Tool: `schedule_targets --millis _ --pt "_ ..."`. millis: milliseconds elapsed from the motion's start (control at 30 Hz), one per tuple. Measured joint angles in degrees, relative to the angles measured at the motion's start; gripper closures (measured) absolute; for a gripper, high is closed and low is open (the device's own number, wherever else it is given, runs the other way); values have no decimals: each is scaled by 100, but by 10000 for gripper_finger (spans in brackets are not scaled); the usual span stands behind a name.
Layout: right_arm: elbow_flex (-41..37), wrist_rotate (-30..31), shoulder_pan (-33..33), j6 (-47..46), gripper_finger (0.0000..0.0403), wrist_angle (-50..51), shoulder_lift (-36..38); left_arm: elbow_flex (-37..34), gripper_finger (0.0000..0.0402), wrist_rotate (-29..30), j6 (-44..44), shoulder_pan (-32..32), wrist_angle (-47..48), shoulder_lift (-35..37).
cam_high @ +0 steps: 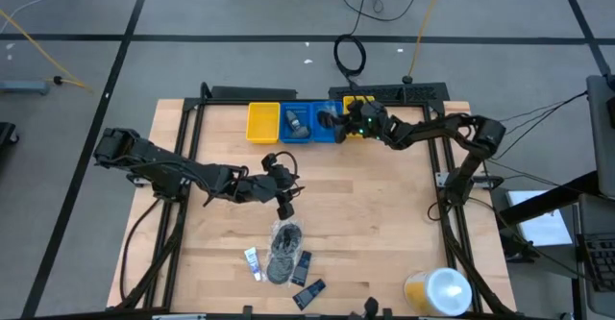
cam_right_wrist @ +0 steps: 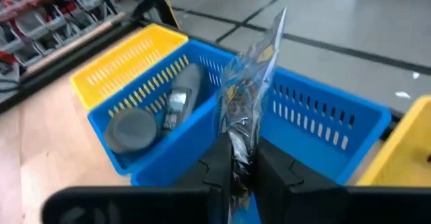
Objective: Pick & Place Travel size toiletries
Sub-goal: Put the black hairbrush into the right blue bin
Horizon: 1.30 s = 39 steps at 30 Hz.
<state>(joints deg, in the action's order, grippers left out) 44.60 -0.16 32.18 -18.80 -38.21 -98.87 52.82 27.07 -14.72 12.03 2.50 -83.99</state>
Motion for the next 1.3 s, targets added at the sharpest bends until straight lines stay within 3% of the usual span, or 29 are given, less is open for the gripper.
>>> schedule_targets --millis 333,500,1000,1167,1300 --pt "0 565 -39 218 288 -184 -51 0 249 2 0 0 0 0" --pt "0 308 -42 250 267 -184 -51 0 250 4 0 0 0 0" --pt "0 281 -168 257 254 -224 105 0 250 -69 -60 0 91 0" --pt "-2 -364 -399 334 250 -184 498 -2 249 -557 -234 0 360 2" --pt "-2 -928 -707 482 250 76 855 -2 249 -1536 -534 4 611 2"
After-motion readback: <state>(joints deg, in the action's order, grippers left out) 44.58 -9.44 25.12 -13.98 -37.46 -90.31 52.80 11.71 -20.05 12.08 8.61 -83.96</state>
